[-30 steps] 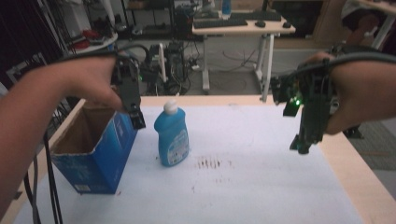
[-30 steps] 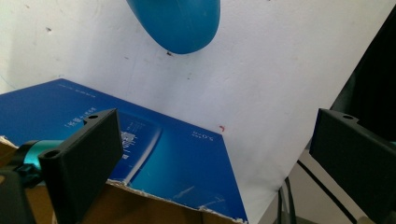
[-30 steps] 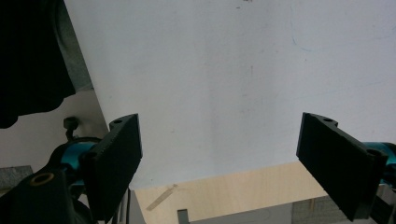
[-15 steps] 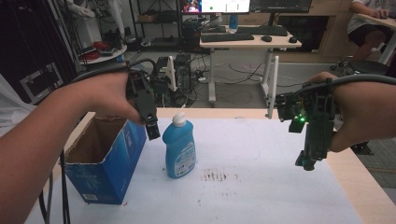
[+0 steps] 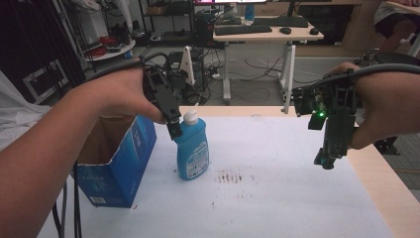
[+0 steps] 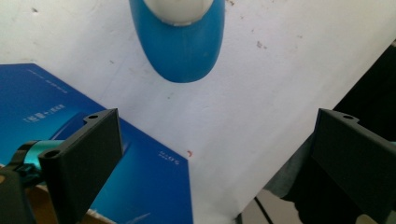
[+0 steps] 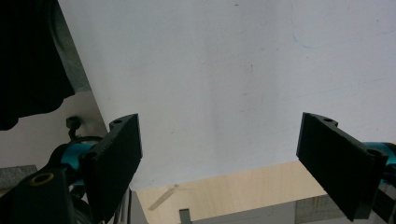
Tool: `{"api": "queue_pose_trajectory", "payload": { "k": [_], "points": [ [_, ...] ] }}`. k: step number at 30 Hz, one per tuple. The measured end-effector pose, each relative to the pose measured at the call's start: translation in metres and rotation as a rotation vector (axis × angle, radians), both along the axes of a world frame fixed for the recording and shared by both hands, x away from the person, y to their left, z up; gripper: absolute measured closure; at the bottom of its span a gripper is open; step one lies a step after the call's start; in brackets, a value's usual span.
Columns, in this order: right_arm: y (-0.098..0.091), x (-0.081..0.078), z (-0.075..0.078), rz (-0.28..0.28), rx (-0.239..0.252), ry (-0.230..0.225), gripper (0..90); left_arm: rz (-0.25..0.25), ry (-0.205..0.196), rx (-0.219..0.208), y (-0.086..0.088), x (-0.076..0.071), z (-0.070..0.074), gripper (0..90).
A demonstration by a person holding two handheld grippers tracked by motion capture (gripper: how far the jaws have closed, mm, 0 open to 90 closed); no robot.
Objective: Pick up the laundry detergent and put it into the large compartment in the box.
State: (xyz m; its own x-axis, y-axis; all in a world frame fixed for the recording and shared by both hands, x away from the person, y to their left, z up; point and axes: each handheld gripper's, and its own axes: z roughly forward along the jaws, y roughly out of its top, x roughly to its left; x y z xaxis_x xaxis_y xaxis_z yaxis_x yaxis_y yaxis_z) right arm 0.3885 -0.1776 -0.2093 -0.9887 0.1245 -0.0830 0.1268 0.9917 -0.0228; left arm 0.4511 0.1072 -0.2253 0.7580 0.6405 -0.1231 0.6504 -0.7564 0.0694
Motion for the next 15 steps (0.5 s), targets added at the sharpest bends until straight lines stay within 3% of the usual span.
{"api": "queue_pose_trajectory", "payload": {
  "k": [15],
  "points": [
    [-0.006,-0.001,-0.001,-0.011,0.004,0.009,13.4,0.018,-0.02,0.018,-0.015,0.009,-0.006,2.7]
  ]
}}
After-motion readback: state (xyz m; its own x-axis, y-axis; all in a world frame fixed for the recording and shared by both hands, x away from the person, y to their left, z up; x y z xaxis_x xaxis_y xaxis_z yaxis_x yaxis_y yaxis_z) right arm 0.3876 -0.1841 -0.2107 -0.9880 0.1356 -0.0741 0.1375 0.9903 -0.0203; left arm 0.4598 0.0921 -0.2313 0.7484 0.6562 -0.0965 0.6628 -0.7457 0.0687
